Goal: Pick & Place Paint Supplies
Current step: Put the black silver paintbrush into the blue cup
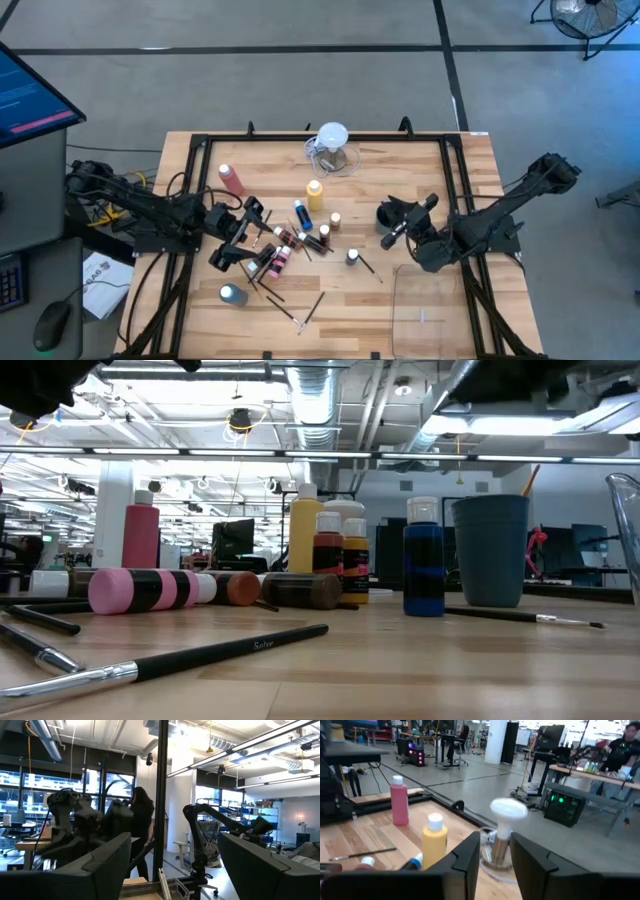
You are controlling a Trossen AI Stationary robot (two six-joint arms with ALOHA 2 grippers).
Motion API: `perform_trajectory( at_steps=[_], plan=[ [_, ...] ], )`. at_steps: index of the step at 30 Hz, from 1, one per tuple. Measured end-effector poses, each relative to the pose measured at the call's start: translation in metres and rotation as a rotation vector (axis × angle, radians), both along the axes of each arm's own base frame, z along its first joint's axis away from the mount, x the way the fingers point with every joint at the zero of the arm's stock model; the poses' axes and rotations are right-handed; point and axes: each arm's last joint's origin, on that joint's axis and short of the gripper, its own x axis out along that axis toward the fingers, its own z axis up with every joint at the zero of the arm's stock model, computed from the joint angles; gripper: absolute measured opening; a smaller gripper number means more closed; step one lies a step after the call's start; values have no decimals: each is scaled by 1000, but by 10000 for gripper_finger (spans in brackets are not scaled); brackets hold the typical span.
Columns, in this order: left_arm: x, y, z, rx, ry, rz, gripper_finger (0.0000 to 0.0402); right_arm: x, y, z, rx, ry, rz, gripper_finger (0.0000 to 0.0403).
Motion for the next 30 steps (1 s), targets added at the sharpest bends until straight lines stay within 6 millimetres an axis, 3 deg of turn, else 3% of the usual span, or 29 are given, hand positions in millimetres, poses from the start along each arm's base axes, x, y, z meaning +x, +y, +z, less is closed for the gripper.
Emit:
perform_trajectory(
  at_steps=[6,10,18,24,30],
  plan=[
    [0,0,-1,-5,7,15,285,7,5,24,-26,59,83,125],
    [0,0,-1,-4,8,15,285,10,8,27,-28,96,188,133],
    [1,0,-1,-2,16,10,285,17,20,35,44,80,558,136],
    [5,-9,6,24,51,-5,285,18,21,37,90,42,589,128],
    [18,-28,14,115,209,64,285,18,24,36,156,36,687,123]
  ],
)
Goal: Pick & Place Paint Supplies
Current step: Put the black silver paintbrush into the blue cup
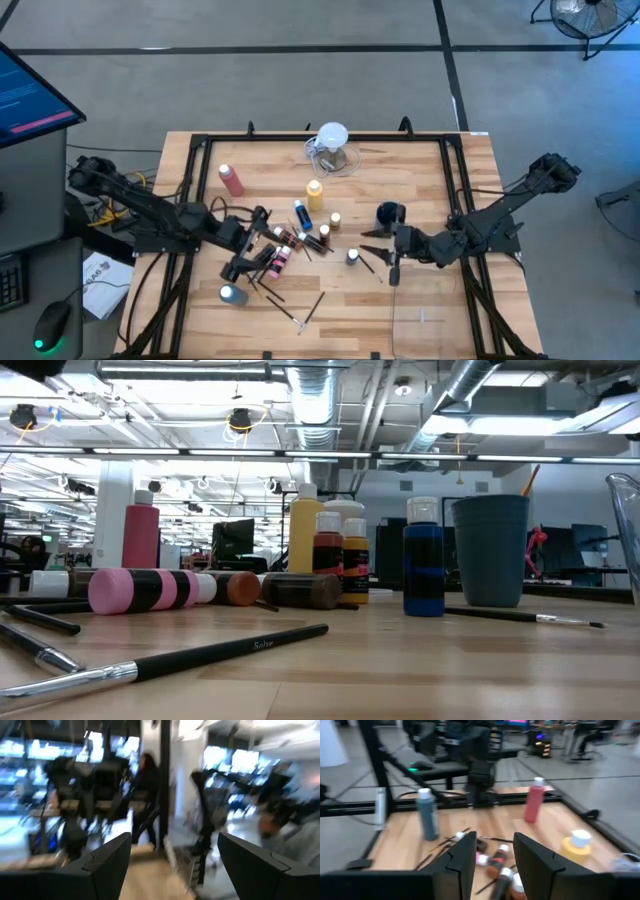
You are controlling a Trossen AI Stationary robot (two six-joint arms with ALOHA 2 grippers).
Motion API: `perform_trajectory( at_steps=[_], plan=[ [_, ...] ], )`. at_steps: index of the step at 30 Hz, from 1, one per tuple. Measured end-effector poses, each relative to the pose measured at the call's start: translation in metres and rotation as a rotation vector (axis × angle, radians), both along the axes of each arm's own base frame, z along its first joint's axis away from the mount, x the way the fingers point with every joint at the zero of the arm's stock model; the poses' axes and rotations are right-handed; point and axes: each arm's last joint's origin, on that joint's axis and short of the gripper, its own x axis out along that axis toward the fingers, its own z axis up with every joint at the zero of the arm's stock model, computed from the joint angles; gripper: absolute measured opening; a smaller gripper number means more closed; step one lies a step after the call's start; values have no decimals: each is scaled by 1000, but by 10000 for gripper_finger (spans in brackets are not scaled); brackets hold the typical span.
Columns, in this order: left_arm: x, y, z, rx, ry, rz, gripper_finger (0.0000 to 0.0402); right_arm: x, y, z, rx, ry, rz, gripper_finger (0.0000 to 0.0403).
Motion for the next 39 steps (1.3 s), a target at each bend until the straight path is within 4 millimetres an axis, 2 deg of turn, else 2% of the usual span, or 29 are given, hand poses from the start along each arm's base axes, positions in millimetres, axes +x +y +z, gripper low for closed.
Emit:
perform_trajectory(
  at_steps=[4,7,10,14,18,22,31,35,39],
  plan=[
    [-1,-8,0,5,18,35,285,0,3,-1,80,18,102,123],
    [-6,-12,3,-2,4,11,285,0,8,-6,191,79,250,121],
    [-9,-15,6,-10,-6,1,285,3,18,-17,291,162,357,117],
    [-10,-16,5,-9,-3,26,285,7,31,-32,417,279,394,114],
    [-10,-16,6,-13,-5,46,284,11,39,-48,499,505,313,113],
    [-10,-15,6,2,-19,53,284,21,45,-56,506,690,178,113],
    [-9,-15,14,18,-49,66,284,64,75,-59,433,952,2,113],
    [-9,-15,15,25,-61,69,284,78,77,-70,364,1160,-141,113],
    [-12,-13,19,37,-95,75,284,91,75,-82,311,1278,-271,113]
  ],
)
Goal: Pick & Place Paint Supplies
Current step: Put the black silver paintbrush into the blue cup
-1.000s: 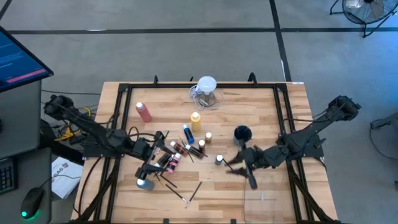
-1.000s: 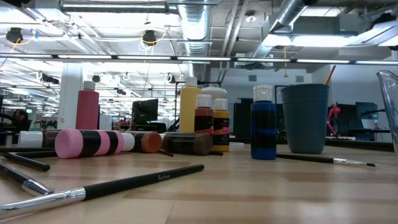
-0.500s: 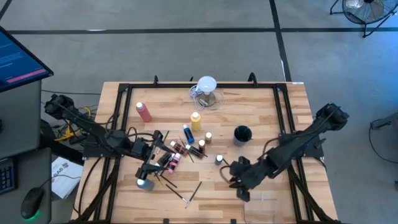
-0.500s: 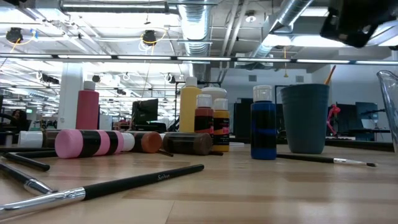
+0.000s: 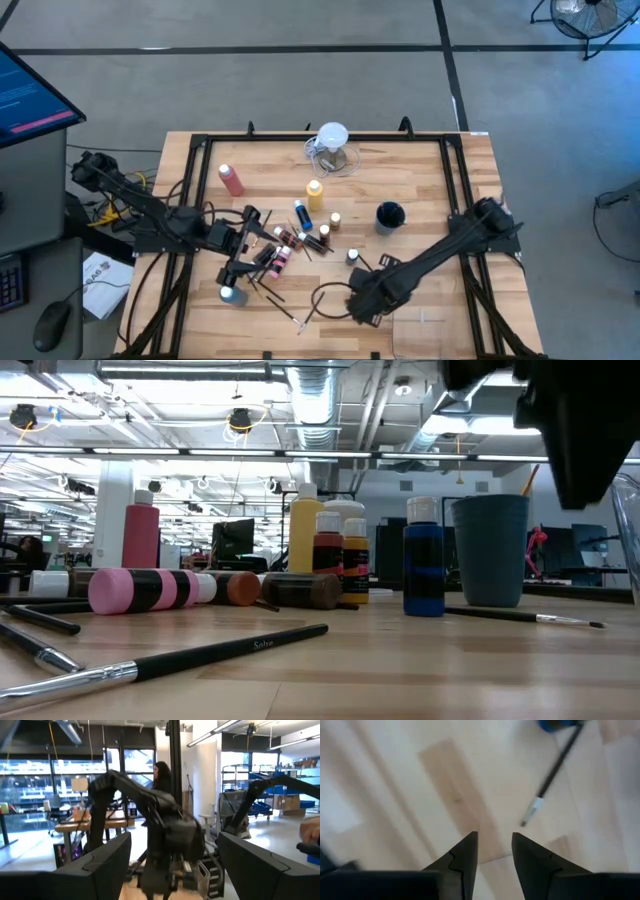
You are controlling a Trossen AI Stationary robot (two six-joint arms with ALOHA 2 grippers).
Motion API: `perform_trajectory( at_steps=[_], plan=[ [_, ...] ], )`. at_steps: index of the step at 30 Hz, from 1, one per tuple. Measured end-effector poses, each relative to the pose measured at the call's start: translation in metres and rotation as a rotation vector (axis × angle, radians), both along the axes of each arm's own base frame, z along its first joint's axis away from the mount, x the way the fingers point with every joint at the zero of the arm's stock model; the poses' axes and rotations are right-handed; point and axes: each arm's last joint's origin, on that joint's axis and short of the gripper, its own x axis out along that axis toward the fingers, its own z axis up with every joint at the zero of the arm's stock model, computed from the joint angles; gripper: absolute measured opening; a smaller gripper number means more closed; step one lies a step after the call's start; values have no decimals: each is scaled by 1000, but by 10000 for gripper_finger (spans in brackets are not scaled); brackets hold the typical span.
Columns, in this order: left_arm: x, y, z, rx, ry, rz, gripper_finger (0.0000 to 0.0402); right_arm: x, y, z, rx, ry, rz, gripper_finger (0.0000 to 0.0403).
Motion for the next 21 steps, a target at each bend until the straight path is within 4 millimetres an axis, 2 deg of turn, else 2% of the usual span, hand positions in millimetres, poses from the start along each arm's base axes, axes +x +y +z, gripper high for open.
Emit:
perform_trajectory(
  at_steps=[3,9,15,21],
  plan=[
    [-1,0,1,3,-5,-2,284,9,-6,-9,-18,29,-24,113],
    [-4,2,5,20,-38,-98,284,14,-20,-11,-62,5,-62,113],
    [-7,2,8,23,-54,-128,285,11,-18,-10,-78,20,-76,114],
    [-7,2,10,37,-70,-130,285,1,-17,-36,-40,19,-80,113]
  ],
)
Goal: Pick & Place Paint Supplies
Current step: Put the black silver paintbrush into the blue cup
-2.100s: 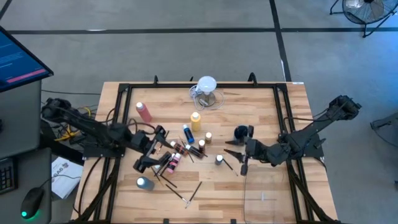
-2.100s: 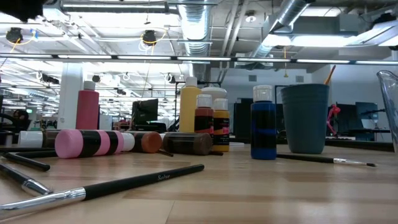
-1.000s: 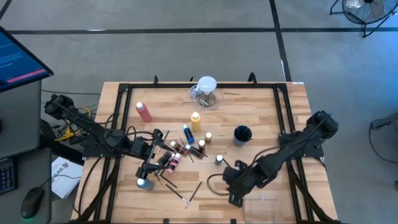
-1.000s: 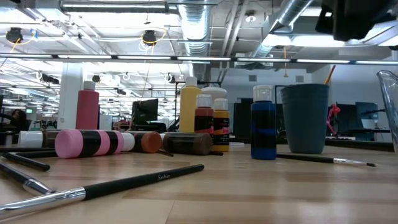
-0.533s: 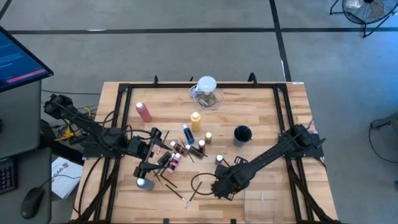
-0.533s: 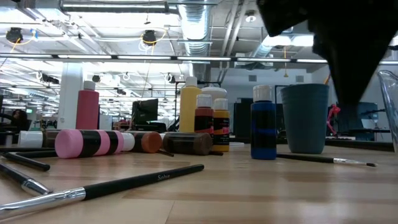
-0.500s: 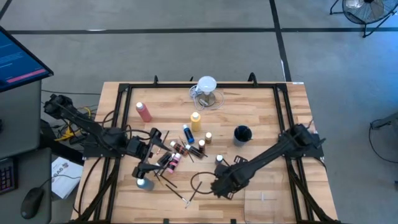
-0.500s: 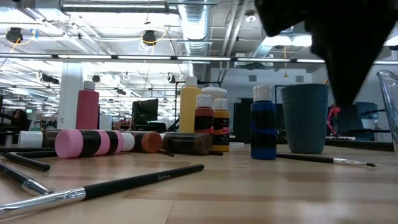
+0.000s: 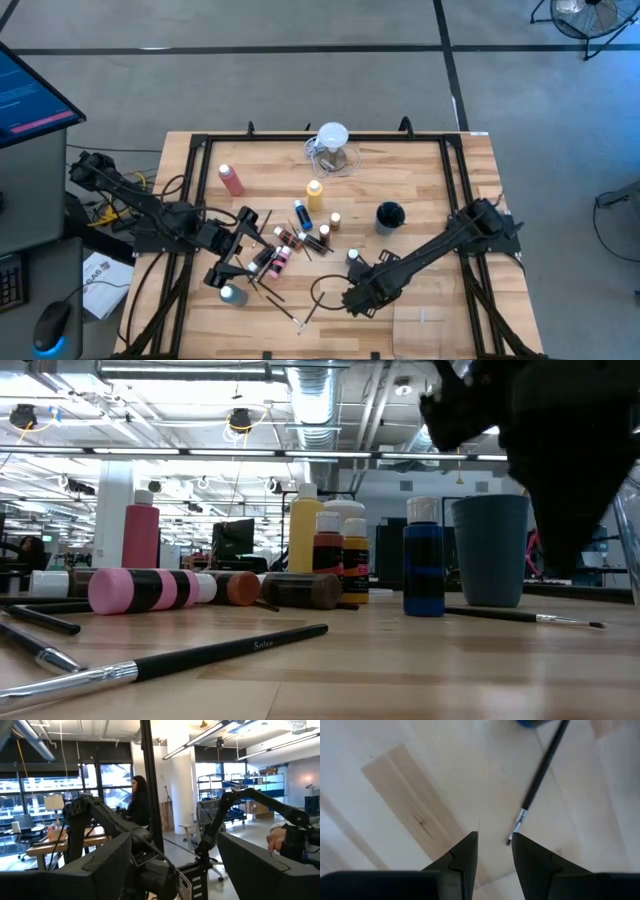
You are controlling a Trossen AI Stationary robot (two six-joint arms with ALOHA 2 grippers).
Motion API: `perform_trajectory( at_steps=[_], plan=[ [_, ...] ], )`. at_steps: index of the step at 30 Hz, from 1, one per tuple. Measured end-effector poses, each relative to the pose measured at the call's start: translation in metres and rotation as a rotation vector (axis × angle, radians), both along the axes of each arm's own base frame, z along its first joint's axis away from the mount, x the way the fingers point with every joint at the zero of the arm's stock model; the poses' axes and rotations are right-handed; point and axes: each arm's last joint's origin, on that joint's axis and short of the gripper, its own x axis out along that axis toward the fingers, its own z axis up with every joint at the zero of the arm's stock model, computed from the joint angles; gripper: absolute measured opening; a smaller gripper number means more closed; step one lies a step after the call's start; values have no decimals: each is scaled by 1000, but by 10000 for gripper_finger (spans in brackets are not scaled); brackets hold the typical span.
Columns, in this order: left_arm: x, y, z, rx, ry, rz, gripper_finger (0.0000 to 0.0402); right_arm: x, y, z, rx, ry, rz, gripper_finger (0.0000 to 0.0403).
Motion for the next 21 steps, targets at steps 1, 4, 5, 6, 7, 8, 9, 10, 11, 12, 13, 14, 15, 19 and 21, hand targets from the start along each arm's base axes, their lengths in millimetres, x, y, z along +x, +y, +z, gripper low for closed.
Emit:
perform_trajectory(
  at_steps=[1,4,5,6,7,8,9,10,11,12,13,14,15,19,21],
  plan=[
    [0,0,0,3,-1,1,285,-3,-1,-2,10,-3,-10,114],
    [0,0,2,8,-9,4,285,-8,-8,-5,29,-20,-42,114],
    [0,0,3,7,-14,4,285,-10,-11,-6,28,-19,-56,114],
    [0,0,3,7,-16,5,285,-12,-15,-7,22,-11,-74,114],
    [0,0,3,9,-16,5,285,-14,-18,-8,19,-7,-91,114],
    [0,0,3,11,-15,6,285,-15,-20,-8,19,-9,-108,114],
    [0,0,3,16,-18,8,285,-16,-23,-9,20,-10,-124,114],
    [0,0,3,19,-19,9,285,-17,-26,-10,20,-4,-134,114],
    [0,0,3,19,-19,9,284,-17,-28,-13,21,4,-140,114],
    [0,0,3,19,-19,9,284,-17,-29,-15,24,10,-144,114],
    [0,0,3,19,-19,9,284,-16,-30,-16,39,7,-145,114],
    [0,0,3,19,-19,9,284,-15,-30,-16,56,-5,-145,114],
    [0,0,3,19,-19,9,284,-14,-29,-17,64,-11,-142,114],
    [0,0,2,16,-16,7,284,-15,-29,-17,68,-4,-144,114],
    [0,-1,2,9,-13,3,284,-15,-29,-17,77,7,-145,114]
  ],
)
